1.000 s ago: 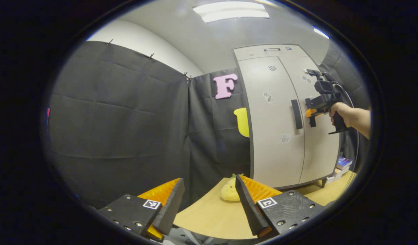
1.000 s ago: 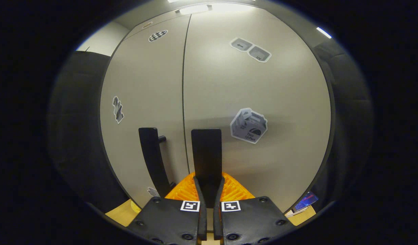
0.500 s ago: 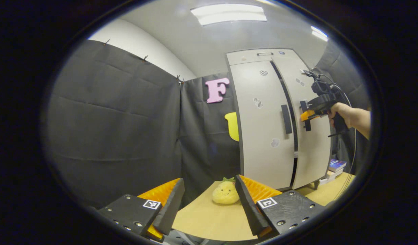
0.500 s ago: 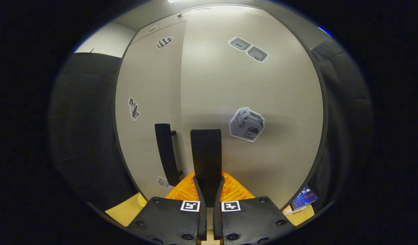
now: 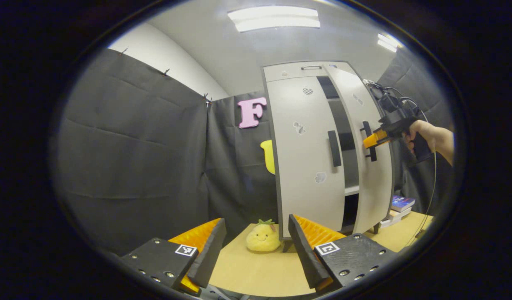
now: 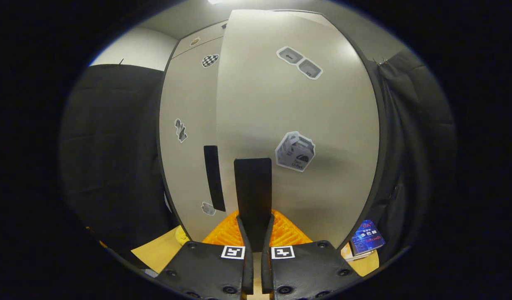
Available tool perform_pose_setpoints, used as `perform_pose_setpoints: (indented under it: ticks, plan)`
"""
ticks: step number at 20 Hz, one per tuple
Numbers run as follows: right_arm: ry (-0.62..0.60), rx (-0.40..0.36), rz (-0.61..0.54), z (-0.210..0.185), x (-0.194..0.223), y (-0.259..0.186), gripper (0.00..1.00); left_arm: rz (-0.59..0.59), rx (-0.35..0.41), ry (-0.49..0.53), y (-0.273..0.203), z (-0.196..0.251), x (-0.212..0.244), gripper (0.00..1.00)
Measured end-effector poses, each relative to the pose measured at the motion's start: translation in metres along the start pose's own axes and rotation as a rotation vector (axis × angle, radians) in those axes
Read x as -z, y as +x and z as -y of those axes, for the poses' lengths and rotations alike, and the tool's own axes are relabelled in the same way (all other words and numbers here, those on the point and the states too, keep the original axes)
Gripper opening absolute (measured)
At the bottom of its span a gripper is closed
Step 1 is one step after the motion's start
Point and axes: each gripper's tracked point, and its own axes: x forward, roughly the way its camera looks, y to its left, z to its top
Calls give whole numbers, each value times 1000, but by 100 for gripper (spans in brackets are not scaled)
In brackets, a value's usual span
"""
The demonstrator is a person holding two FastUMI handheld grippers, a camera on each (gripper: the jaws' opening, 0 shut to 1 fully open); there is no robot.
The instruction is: Open the right door of the double-door shoe cabinet with the right hand, and open the left door with the left hand.
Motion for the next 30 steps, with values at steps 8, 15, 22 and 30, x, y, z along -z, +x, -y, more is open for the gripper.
perform_pose_setpoints:
  ticks: [8,15,22,30]
  plan:
    - [6,-27,-6,16,5,-40,9,15,72,-1,13,32,-4,88]
    - [30,-36,-7,28,8,-58,5,15,149,-11,25,74,-3,88]
    - [22,-38,-8,37,9,-65,5,10,198,-16,29,102,0,88]
    - [2,-44,14,45,8,-70,5,4,221,-7,27,117,2,87]
